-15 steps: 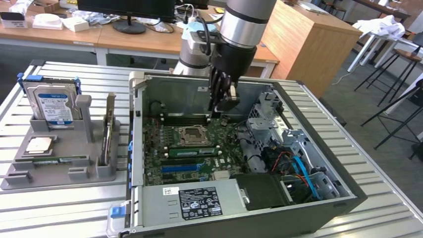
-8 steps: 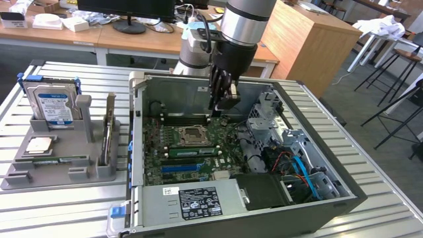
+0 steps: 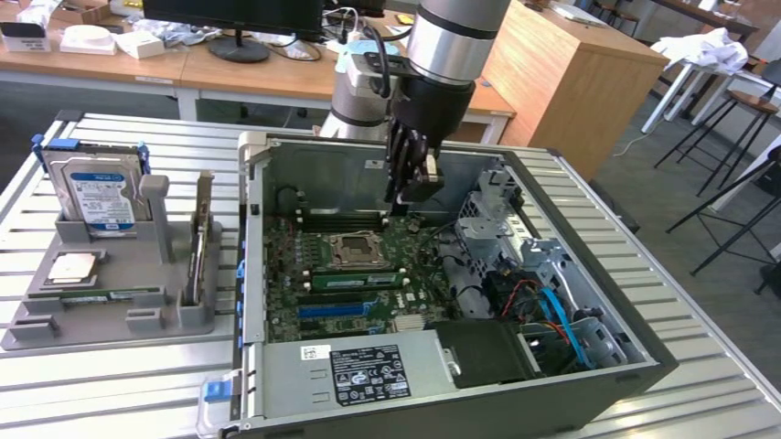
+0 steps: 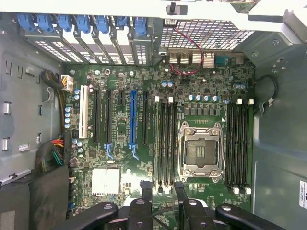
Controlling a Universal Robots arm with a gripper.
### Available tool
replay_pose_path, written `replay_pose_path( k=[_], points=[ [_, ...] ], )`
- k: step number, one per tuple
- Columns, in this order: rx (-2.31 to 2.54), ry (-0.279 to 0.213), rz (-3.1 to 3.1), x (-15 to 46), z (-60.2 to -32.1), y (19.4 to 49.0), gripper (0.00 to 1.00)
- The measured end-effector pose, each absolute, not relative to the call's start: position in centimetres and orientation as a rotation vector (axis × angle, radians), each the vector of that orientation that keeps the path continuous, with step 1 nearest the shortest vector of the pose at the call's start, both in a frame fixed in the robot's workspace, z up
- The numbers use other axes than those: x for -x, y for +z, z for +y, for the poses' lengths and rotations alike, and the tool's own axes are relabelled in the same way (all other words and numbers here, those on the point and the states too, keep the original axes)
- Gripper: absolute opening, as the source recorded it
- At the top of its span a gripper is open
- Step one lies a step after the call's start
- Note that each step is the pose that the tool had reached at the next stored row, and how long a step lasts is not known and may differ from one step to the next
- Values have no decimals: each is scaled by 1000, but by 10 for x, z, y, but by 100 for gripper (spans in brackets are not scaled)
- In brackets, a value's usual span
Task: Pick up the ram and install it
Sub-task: 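Press down the ram until it locks into place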
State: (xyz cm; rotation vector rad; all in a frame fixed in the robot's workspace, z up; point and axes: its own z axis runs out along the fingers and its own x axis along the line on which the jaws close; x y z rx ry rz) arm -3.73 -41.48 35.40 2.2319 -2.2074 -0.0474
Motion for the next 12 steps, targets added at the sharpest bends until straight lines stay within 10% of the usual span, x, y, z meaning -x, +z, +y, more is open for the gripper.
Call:
replay_pose_path(
  k=[12],
  points=[
    [-2232,-47,-2207,37,-415,354,17]
  ],
)
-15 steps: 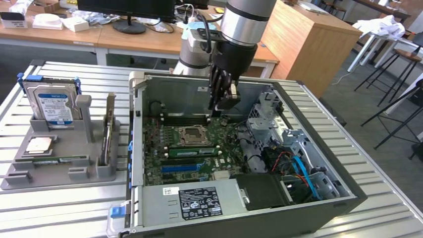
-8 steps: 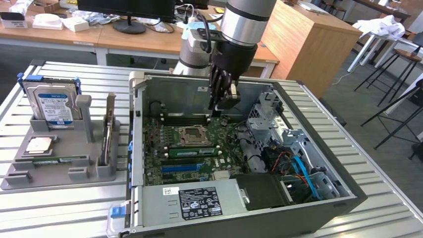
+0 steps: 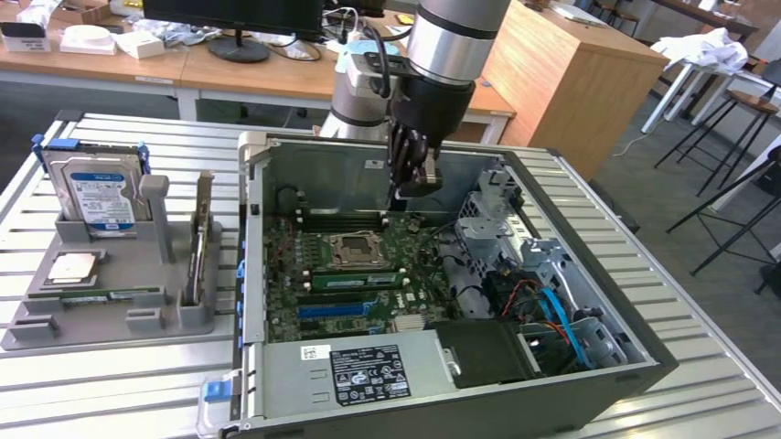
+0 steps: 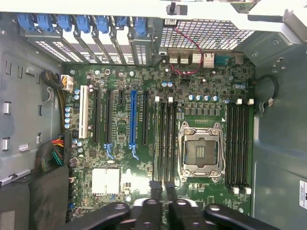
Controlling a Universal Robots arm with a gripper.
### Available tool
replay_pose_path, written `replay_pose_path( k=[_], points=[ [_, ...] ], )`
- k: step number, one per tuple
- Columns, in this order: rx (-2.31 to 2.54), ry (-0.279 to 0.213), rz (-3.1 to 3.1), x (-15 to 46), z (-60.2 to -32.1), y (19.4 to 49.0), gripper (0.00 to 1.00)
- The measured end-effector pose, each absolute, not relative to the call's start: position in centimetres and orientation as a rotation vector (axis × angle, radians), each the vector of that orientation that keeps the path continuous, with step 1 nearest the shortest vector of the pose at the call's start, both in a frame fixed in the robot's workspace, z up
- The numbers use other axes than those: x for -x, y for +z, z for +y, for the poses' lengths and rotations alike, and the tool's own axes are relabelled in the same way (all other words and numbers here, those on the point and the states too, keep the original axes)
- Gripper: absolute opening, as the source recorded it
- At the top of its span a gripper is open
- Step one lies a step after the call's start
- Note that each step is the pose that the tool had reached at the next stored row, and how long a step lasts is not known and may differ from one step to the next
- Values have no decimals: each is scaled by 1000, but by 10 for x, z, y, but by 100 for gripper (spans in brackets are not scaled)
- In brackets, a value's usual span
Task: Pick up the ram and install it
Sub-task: 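Press down the ram until it locks into place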
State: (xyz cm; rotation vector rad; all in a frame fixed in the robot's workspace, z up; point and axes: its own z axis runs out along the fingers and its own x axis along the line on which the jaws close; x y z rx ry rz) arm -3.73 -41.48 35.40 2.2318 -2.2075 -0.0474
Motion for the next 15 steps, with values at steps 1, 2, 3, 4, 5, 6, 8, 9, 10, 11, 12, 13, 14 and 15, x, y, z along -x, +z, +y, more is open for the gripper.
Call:
replay_pose_path(
  k=[1,2,3,4,5,6,8,9,10,11,12,13,14,15],
  points=[
    [-2232,-47,-2207,37,-415,354,11],
    [-2232,-47,-2208,37,-415,354,10],
    [-2232,-47,-2207,37,-415,354,10],
    [-2232,-47,-2208,37,-415,354,10],
    [-2232,-47,-2208,37,-415,354,10],
    [-2232,-47,-2207,37,-415,354,10],
    [-2232,-47,-2207,37,-415,354,10],
    [-2232,-47,-2207,37,-415,354,10],
    [-2232,-47,-2208,37,-415,354,10],
    [-2232,-47,-2207,37,-415,354,10],
    [-2232,-47,-2207,36,-415,354,10],
    [-2232,-47,-2207,35,-415,354,10],
    [-2232,-47,-2207,34,-415,354,10],
    [-2232,-47,-2207,33,-415,354,10]
  ],
)
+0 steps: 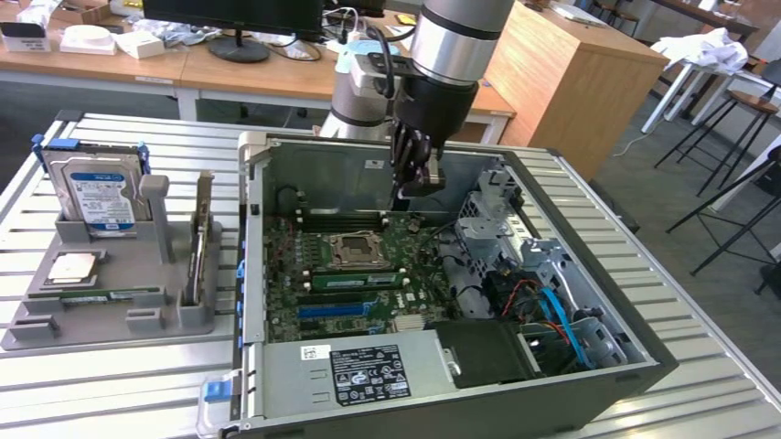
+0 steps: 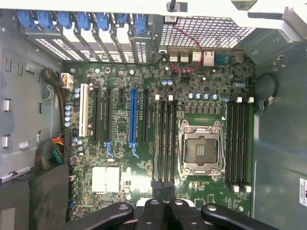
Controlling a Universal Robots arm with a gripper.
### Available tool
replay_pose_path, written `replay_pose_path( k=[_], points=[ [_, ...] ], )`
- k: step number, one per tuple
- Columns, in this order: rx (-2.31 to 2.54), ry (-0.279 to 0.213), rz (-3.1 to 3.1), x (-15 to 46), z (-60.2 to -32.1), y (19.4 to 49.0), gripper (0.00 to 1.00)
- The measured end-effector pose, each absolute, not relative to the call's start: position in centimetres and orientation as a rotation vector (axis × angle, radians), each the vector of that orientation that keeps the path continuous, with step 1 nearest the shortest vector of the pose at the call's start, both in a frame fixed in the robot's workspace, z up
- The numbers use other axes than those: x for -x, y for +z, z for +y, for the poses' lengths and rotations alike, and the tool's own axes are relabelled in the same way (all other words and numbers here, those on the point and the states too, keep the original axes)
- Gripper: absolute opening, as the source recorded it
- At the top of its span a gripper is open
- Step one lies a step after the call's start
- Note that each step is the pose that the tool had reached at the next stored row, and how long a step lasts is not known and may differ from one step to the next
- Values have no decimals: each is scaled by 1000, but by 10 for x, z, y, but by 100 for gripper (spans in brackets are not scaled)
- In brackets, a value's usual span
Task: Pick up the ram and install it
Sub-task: 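Press down the ram until it locks into place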
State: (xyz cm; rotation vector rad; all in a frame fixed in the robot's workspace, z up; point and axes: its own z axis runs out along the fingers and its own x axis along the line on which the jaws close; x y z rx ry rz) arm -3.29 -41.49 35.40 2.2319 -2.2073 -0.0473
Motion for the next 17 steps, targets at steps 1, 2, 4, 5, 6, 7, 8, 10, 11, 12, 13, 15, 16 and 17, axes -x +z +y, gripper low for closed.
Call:
replay_pose_path(
  k=[1,2,4,5,6,7,8,10,11,12,13,15,16,17],
  points=[
    [-2232,-47,-2207,32,-415,354,10],
    [-2232,-47,-2207,31,-415,354,10],
    [-2232,-47,-2207,28,-415,354,10],
    [-2232,-47,-2207,26,-415,354,10],
    [-2232,-47,-2207,25,-415,354,10],
    [-2232,-47,-2207,23,-415,354,10],
    [-2232,-47,-2207,21,-415,354,10],
    [-2232,-47,-2207,18,-415,354,10],
    [-2232,-47,-2207,17,-415,354,10],
    [-2232,-47,-2207,16,-415,354,10],
    [-2232,-47,-2207,15,-415,354,10],
    [-2232,-47,-2208,12,-415,354,10],
    [-2232,-47,-2207,11,-415,354,10],
    [-2232,-47,-2207,10,-415,354,10]
  ],
)
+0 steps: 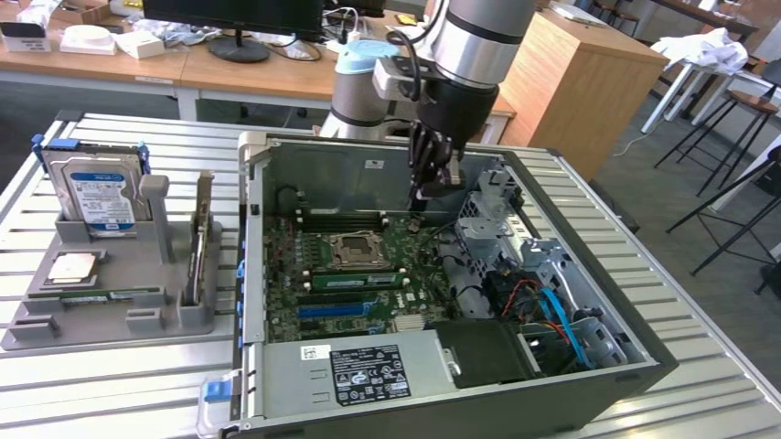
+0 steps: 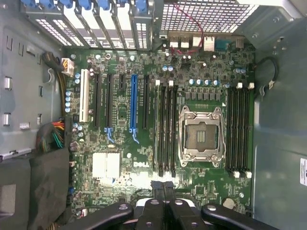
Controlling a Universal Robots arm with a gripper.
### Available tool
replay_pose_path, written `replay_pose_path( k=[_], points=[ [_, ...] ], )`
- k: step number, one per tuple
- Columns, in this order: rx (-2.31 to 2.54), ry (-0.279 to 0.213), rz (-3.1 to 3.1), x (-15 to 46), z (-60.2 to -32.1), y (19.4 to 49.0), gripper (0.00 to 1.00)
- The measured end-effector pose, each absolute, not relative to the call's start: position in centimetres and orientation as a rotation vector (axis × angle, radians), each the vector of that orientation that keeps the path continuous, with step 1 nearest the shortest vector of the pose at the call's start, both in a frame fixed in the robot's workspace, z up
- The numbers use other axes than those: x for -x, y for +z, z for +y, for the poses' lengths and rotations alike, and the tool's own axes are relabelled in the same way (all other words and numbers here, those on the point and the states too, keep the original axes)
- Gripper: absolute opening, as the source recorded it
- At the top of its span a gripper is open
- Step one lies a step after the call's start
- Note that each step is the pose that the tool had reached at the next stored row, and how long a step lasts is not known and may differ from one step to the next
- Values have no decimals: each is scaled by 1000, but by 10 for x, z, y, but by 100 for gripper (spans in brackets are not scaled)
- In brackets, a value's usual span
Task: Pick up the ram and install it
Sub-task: 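Press down the ram until it locks into place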
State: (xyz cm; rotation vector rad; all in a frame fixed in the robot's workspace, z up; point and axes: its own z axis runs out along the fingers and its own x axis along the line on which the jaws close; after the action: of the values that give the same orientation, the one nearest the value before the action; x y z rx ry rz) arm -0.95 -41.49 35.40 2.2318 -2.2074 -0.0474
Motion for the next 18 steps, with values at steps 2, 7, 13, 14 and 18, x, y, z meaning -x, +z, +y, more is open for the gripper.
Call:
replay_pose_path(
  k=[2,7,13,14,18],
  points=[
    [-2232,-47,-2207,7,-415,354,10],
    [-2232,-47,-2207,2,-415,354,10],
    [-2232,-47,-2208,-2,-415,354,10],
    [-2232,-47,-2208,-2,-415,354,10],
    [-2232,-47,-2207,-2,-415,354,10]
  ],
)
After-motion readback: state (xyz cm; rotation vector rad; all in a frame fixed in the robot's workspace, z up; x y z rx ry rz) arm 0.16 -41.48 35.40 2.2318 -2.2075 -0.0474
